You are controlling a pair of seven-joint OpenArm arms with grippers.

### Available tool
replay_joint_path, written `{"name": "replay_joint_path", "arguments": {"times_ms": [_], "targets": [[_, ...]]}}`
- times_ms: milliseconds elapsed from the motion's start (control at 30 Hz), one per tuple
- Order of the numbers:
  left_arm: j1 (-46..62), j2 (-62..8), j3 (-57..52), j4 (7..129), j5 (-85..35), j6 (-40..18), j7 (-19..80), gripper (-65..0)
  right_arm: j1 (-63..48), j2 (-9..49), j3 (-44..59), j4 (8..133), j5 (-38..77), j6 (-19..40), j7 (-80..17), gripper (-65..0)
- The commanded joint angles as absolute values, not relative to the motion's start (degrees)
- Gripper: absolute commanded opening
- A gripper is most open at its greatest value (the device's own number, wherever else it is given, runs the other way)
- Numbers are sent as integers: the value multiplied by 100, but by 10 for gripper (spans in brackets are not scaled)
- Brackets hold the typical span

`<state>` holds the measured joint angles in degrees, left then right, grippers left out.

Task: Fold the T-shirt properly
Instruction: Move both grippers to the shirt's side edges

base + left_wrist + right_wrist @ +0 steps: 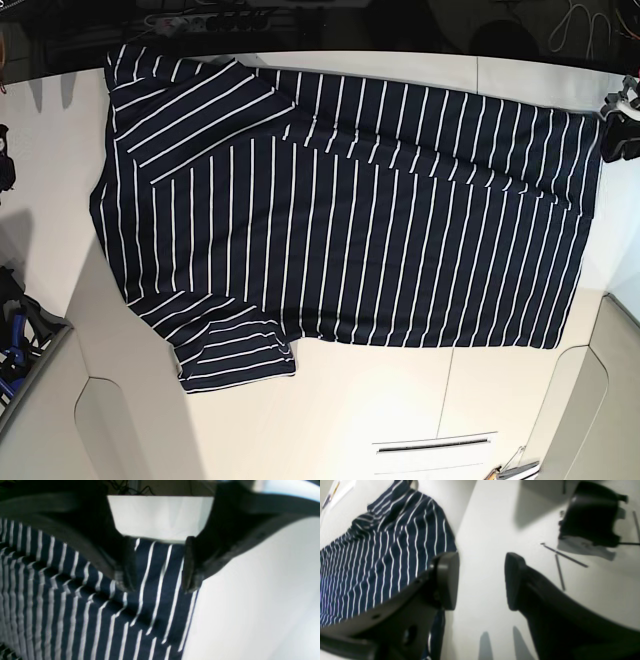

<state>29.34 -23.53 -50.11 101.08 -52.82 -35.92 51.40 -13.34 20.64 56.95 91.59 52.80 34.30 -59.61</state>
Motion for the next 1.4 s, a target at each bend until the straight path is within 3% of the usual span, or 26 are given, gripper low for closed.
{"name": "replay_joint_path", "arguments": {"times_ms": [0, 433, 667, 900, 1033, 1133, 1367], "targets": [[2939, -2464, -5061, 10204, -5282, -3651, 5015, -304, -1291, 2204, 5680, 9249, 5341, 3428, -5769, -355], [2585, -2576, -5061, 10204, -4770, -3516, 4477, -304, -707, 2211, 5498, 9188, 4748, 3365, -5092, -355], [1885, -2805, -4864, 10016, -4772, -3424, 4259, -304, 64, 2309, 5352, 8248, 4733, 3367, -5070, -355], [788, -3280, -3828, 8965, -4357, -3361, 3833, -303, 1050, 2477, 4622, 7011, 4438, 3369, -4897, -355], [1, -3400, -3218, 8125, -4038, -3365, 3581, -249, 1470, 2473, 4167, 6582, 4185, 3367, -4600, -354], [-613, -3446, -2825, 7461, -3802, -3363, 3288, -244, 1798, 2473, 3767, 6235, 3911, 3365, -4292, -352], [-2082, -3524, -1911, 5551, -3168, -3240, 2685, -244, 2447, 2475, 3004, 5266, 3339, 3365, -3859, -213]]}}
